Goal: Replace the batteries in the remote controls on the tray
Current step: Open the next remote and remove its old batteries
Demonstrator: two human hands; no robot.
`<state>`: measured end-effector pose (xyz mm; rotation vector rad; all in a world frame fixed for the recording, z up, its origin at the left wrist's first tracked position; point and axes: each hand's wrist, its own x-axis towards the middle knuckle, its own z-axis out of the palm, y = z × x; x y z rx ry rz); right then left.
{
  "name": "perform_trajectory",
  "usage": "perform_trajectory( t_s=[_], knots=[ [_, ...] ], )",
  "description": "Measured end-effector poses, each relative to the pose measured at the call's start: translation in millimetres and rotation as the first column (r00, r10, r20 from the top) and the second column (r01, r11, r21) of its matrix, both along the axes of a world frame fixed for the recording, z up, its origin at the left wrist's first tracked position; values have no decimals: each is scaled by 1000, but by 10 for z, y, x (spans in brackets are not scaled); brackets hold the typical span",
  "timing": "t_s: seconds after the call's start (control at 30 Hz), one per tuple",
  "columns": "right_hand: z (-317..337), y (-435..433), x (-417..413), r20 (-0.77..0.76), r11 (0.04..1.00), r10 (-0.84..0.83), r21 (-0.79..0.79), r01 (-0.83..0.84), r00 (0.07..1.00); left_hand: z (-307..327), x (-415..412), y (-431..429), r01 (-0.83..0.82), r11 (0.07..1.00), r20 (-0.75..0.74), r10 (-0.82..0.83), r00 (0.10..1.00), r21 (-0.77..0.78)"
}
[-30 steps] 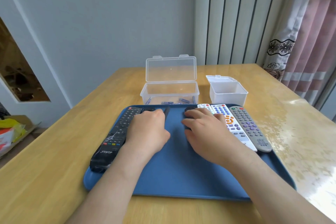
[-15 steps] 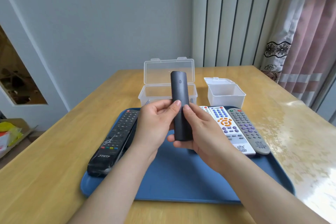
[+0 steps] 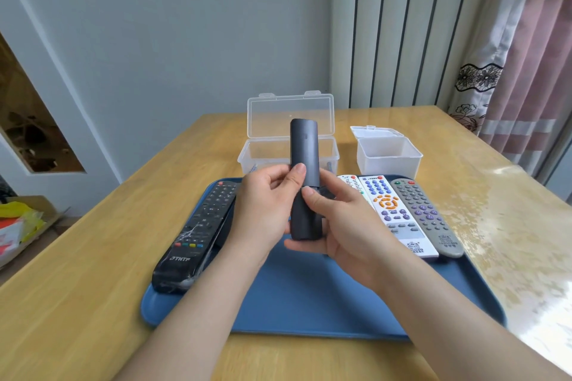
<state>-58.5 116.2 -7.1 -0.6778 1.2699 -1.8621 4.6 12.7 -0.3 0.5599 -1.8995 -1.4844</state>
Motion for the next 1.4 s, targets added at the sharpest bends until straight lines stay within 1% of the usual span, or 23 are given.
perform_trajectory(
  t_s=[0.07,0.13,0.2,0.23,0.33,0.4,0.5,0.6,0.67,0.73,0.77,0.83,0.87,0.9,0.93,0.97,1.03,1.07,1.1,1.13,1.2,1.23,1.4],
  knots=[
    [20,3,-32,50,998,-44,-41,47,998,-18,1,-49,-78,930,-10,80,997,-359],
    [65,35,-92,134,991,-103,-71,113,986,0,40,-31,-21,804,-38,-2,999,-594],
    [117,82,-153,211,983,-145,-84,166,967,-21,46,27,143,655,97,-106,990,-742],
    [136,106,-185,231,978,-172,-79,195,958,-48,34,53,183,581,155,-99,983,-793],
    [158,139,-214,228,975,-199,-52,216,953,-70,29,69,128,500,136,-19,990,-857],
    [142,130,-227,172,975,-209,-36,218,963,-37,54,61,108,529,103,-39,994,-842],
    [125,112,-245,116,972,-233,-10,236,966,2,79,68,96,622,53,-87,995,-777],
    [121,102,-280,145,958,-287,40,285,947,60,72,20,-50,717,-72,0,997,-696],
    [121,97,-295,155,951,-310,66,304,938,135,117,-109,-80,826,-67,51,996,-558],
    [137,97,-287,184,955,-298,42,295,937,200,201,-262,100,880,179,-17,984,-465],
    [142,94,-288,203,956,-291,25,292,935,217,237,-324,241,864,349,-82,934,-442],
    [158,99,-272,227,958,-278,-2,286,934,223,304,-349,478,806,616,-188,765,-348],
    [160,103,-263,230,960,-269,-13,279,935,216,318,-330,544,780,692,-207,692,-310],
    [156,104,-259,227,964,-256,-19,267,940,202,315,-310,569,763,722,-204,661,-306],
    [148,102,-259,221,967,-243,-21,253,945,184,296,-287,549,759,703,-176,689,-349],
    [142,99,-258,212,970,-232,-19,241,949,172,265,-253,477,763,622,-128,772,-436],
    [130,88,-254,191,972,-227,-13,234,955,160,194,-153,198,788,281,-33,959,-583],
    [125,81,-242,183,973,-225,-15,231,957,149,162,-89,94,789,108,-35,994,-607],
    [123,69,-231,178,974,-220,-17,226,959,139,128,-22,51,771,5,-62,998,-635],
    [123,64,-217,174,976,-210,-18,216,962,128,107,55,46,731,-29,-89,996,-681],
    [117,59,-203,167,979,-196,-17,202,966,62,67,169,85,618,6,-129,992,-782],
    [114,55,-199,169,980,-190,-20,197,967,35,56,192,105,589,32,-134,990,-802],
    [107,59,-190,163,982,-180,-22,186,970,-11,46,130,149,668,78,-136,988,-729]
  ],
)
